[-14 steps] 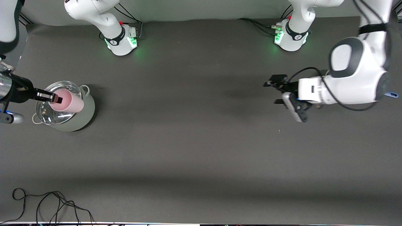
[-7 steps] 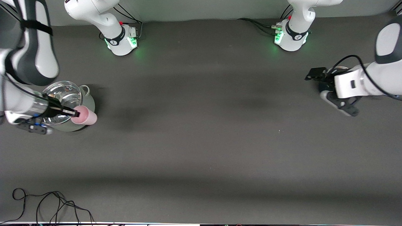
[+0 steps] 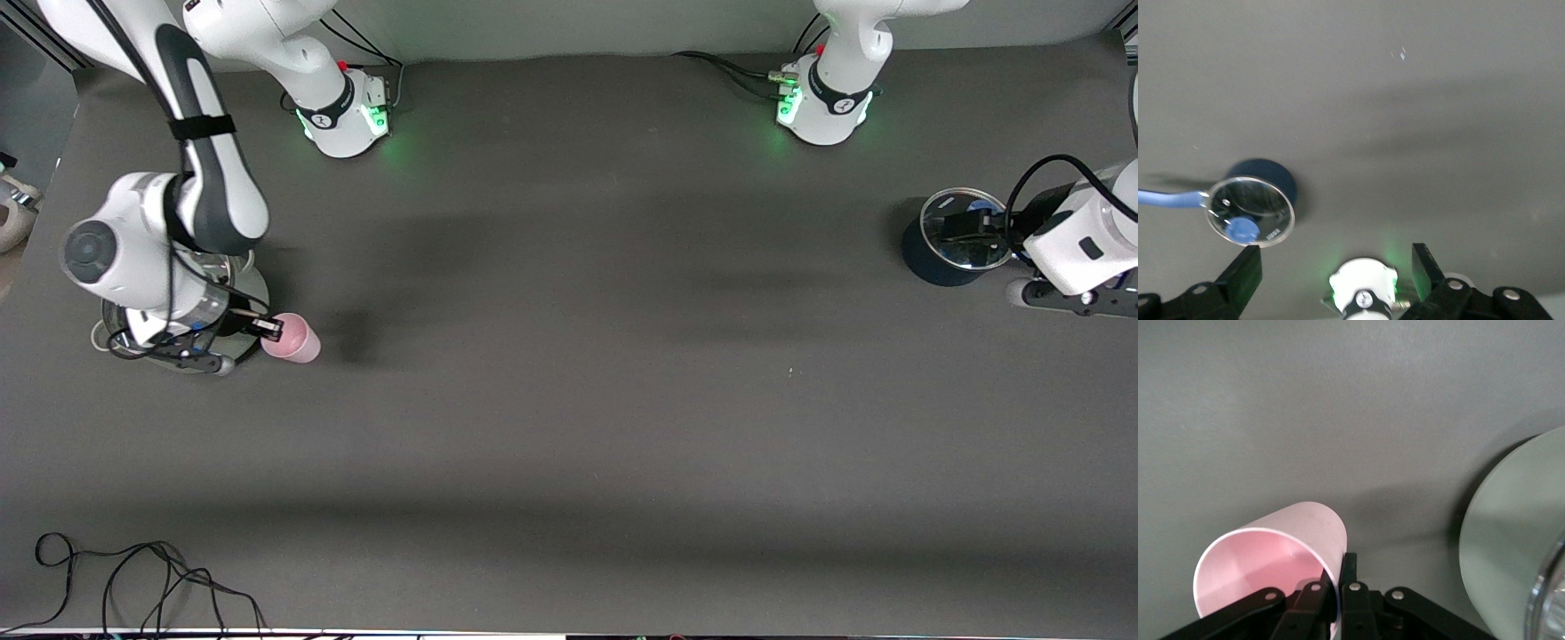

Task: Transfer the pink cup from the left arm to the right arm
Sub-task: 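Lower the cup beside the steel pot and open the right gripper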

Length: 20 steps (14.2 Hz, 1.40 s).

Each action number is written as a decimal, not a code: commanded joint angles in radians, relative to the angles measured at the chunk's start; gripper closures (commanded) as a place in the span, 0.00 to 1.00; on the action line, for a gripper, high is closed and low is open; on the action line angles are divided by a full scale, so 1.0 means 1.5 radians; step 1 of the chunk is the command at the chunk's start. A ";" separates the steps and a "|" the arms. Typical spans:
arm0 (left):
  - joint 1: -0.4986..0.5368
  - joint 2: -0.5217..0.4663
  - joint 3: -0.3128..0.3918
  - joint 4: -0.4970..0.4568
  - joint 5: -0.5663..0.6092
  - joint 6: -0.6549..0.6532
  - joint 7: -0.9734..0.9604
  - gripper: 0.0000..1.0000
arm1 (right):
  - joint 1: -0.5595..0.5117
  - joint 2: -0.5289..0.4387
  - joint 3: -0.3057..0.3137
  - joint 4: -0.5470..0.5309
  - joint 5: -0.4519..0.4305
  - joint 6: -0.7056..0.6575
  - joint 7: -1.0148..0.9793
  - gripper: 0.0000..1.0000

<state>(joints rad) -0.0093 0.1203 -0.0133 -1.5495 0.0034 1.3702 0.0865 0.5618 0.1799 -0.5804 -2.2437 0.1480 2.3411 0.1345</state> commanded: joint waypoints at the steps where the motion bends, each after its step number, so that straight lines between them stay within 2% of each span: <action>1: -0.005 -0.007 -0.003 0.000 0.021 0.050 -0.024 0.00 | -0.002 0.033 -0.003 -0.006 0.007 0.041 -0.033 1.00; 5: -0.014 -0.008 -0.009 -0.002 0.015 0.096 -0.044 0.00 | -0.001 0.064 -0.002 -0.005 0.016 0.063 -0.042 1.00; 6: -0.024 -0.005 -0.009 -0.008 0.015 0.110 -0.065 0.00 | -0.001 0.070 -0.002 -0.006 0.016 0.067 -0.046 0.93; 9: -0.027 -0.005 -0.009 -0.013 0.012 0.119 -0.071 0.00 | -0.002 0.069 -0.002 -0.005 0.016 0.067 -0.058 0.47; 10: -0.025 -0.006 -0.009 -0.012 0.012 0.117 -0.069 0.00 | -0.004 0.064 -0.003 -0.005 0.016 0.062 -0.063 0.36; 11: -0.023 -0.006 -0.008 -0.011 0.002 0.114 -0.067 0.00 | -0.006 0.057 -0.005 -0.005 0.016 0.059 -0.069 0.32; 12: -0.021 -0.008 -0.004 -0.009 -0.007 0.111 -0.062 0.00 | -0.005 0.047 -0.007 -0.005 0.016 0.056 -0.072 0.24; 13: -0.020 -0.009 -0.003 -0.008 -0.008 0.108 -0.054 0.00 | -0.004 0.036 -0.008 -0.002 0.016 0.042 -0.075 0.07; 14: -0.020 -0.010 -0.001 -0.006 -0.008 0.100 -0.053 0.00 | -0.004 0.016 -0.009 0.003 0.016 0.020 -0.075 0.00; 17: -0.019 -0.017 0.000 -0.006 -0.008 0.097 -0.054 0.00 | -0.001 -0.043 -0.029 0.058 0.009 -0.083 -0.073 0.00; 20: -0.019 -0.027 0.000 -0.008 -0.003 0.095 -0.054 0.00 | -0.001 -0.057 -0.052 0.196 -0.002 -0.261 -0.072 0.00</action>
<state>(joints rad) -0.0388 0.1074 -0.0171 -1.5571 0.0038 1.5305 0.0020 0.5573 0.1160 -0.6277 -2.0821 0.1530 2.1093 0.0505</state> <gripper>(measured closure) 0.000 0.000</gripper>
